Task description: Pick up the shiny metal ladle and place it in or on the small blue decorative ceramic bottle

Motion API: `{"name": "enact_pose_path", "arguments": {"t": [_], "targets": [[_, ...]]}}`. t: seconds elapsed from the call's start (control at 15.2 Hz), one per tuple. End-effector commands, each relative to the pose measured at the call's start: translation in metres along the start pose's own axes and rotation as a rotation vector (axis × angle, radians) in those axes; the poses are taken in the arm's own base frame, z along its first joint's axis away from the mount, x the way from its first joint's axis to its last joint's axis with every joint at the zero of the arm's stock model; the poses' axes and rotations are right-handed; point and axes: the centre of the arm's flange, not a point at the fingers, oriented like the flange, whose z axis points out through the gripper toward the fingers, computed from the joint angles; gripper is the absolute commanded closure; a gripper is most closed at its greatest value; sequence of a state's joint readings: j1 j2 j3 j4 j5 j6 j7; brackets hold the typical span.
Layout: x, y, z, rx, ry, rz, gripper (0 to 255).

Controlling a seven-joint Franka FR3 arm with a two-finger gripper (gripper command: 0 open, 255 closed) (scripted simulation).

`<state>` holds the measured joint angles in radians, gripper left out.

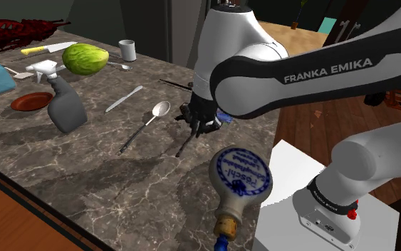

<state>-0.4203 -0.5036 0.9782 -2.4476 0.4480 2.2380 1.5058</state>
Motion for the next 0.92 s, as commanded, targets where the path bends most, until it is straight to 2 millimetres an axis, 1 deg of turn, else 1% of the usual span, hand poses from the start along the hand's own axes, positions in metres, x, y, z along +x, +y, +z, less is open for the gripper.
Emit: {"name": "enact_pose_path", "arguments": {"t": [0.0, 0.86], "targets": [[0.001, -0.002, -0.010, 0.000, 0.000, 0.000, 255], [0.004, -0.011, -0.078, 0.000, 0.000, 0.000, 255]]}}
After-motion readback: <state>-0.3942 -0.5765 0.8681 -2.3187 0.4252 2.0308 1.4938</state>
